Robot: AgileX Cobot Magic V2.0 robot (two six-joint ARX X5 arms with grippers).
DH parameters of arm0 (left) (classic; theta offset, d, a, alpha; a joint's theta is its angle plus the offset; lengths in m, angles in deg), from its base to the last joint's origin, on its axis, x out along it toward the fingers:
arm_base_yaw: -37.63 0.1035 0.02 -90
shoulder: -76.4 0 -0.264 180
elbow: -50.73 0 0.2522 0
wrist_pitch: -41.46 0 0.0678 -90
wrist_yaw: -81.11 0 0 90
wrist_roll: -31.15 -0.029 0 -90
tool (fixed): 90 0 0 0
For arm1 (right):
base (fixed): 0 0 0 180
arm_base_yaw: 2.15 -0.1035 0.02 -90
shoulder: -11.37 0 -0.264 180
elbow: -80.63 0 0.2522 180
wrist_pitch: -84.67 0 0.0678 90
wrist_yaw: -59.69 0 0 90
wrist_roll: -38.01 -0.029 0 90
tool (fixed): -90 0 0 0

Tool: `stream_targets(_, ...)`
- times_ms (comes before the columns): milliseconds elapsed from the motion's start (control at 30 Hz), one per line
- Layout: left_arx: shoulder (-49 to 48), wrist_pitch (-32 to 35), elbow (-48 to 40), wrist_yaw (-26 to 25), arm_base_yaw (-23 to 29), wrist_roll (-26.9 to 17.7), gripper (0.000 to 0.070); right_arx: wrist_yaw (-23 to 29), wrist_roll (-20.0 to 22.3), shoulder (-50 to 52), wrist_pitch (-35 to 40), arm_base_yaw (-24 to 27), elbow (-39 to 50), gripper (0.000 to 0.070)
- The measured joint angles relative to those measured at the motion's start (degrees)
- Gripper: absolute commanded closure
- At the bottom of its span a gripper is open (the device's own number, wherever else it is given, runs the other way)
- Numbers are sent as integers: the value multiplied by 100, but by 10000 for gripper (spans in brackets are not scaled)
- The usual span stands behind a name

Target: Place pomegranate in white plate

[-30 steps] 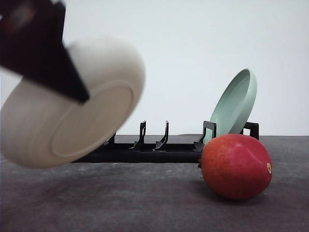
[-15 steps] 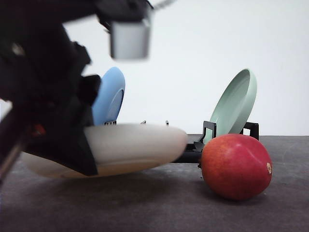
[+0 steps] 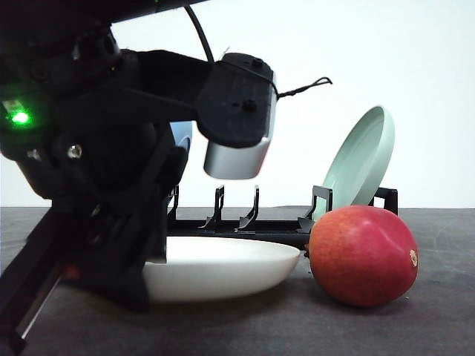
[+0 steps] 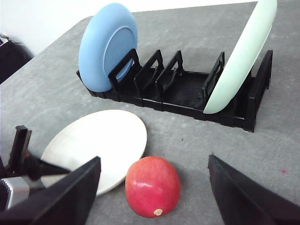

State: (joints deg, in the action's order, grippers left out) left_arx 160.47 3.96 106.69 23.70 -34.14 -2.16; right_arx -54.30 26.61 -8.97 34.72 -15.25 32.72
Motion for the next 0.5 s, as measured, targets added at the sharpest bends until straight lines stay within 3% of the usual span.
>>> stream_targets(67, 0, -157, 71, 10, 2, 98, 334, 0, 0, 0, 0, 0, 0, 242)
stream_targets(167, -2, -755, 407, -192, 72, 460, 271, 0, 2, 0, 0, 0, 0, 243)
stream_targets(333, -269, -1782, 1030, -1809, 558, 1401, 265, 0, 2, 0, 0, 0, 0, 242)
stream_targets(500, -826, -1966, 1227, -3239, 1219, 2308, 266, 0, 2, 0, 0, 0, 0, 242)
